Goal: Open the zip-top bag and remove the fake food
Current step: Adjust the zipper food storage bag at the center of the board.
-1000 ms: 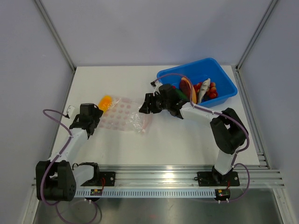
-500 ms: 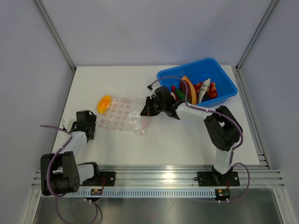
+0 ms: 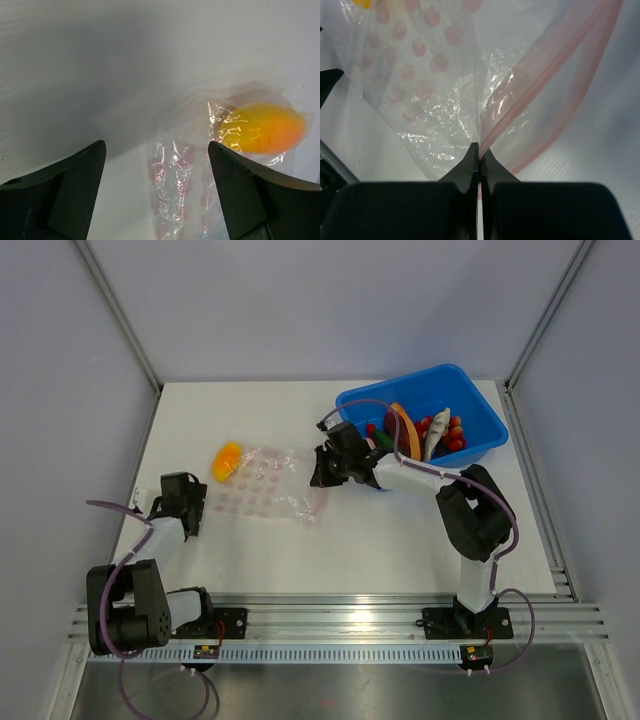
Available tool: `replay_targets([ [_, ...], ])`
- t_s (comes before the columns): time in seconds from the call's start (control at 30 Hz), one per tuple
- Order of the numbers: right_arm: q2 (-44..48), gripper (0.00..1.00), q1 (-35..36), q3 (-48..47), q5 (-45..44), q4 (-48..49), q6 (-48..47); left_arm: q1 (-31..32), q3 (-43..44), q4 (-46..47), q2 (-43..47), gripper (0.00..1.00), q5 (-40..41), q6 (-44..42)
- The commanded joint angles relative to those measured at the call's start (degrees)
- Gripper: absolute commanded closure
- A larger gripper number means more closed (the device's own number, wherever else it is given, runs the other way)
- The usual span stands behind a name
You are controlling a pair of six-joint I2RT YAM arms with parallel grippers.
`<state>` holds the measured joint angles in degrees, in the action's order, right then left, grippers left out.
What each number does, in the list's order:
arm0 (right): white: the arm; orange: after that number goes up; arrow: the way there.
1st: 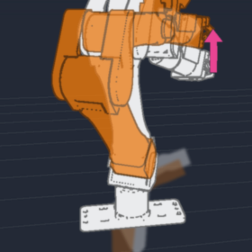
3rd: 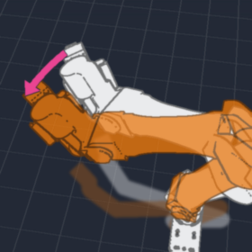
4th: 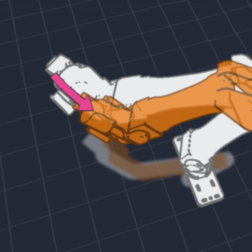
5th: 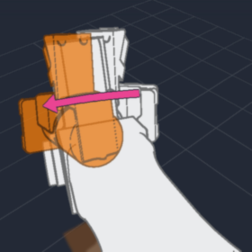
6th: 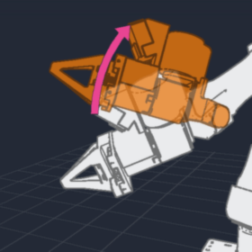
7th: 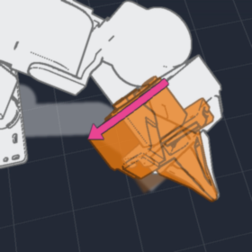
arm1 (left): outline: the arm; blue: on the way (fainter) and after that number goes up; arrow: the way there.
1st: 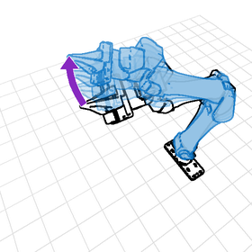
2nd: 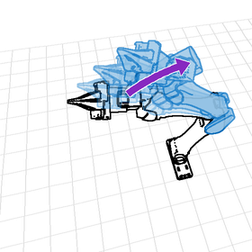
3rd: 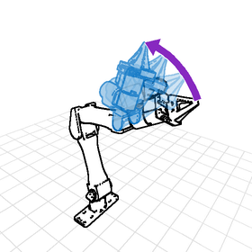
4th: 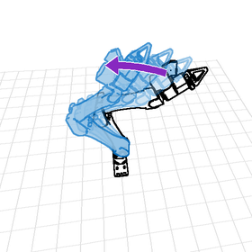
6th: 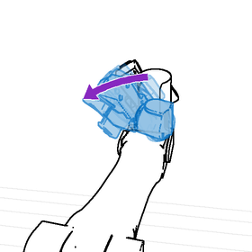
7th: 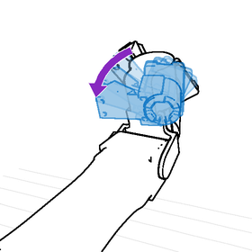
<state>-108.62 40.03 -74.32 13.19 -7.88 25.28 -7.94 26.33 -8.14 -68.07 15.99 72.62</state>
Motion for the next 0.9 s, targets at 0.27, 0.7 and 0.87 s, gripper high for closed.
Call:
replay_targets([
  [0.27, 1.04, 1.00, 0.31, -4.33, -9.59, -7.50, -6.99, -0.23, 2.86, 7.51, -0.23, 0.09, -4.65, -17.32],
  [0.7, 0.60, 0.98, 0.31, -5.31, -6.78, -8.82, -7.79, 1.35, -1.02, 25.19, -1.96, 0.12, -14.13, -21.82],
  [0.87, 0.69, 0.97, 0.31, -5.13, -6.60, -8.73, -7.79, 2.06, 1.00, 25.19, -7.07, 0.21, -15.64, -22.00],
])
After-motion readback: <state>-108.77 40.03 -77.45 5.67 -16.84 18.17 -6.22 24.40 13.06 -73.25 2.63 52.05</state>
